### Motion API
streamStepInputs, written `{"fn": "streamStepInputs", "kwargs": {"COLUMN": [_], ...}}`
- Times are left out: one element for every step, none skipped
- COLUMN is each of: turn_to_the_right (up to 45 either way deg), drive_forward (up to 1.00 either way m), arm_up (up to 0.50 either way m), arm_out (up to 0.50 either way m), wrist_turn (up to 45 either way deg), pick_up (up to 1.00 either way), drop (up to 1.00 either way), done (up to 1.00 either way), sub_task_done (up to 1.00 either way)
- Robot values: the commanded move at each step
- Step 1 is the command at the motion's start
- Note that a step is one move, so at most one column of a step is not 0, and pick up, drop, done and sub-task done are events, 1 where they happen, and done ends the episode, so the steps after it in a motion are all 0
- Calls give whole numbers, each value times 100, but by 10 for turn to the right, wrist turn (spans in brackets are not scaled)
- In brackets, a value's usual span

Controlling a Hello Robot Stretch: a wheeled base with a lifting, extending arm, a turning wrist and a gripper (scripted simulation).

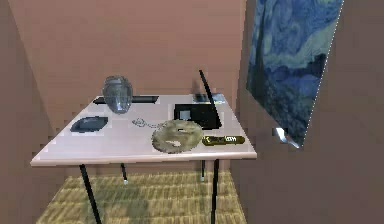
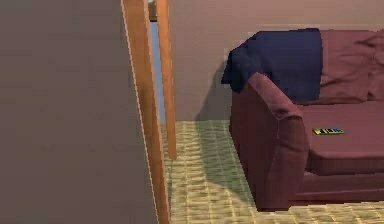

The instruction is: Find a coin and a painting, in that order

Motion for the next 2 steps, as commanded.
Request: {"fn": "streamStepInputs", "kwargs": {"turn_to_the_right": [180, 0], "drive_forward": [0, 0], "arm_up": [0, 0], "arm_out": [0, 0], "wrist_turn": [0, 0], "pick_up": [0, 0], "drop": [0, 0], "done": [0, 100], "sub_task_done": [0, 0]}}
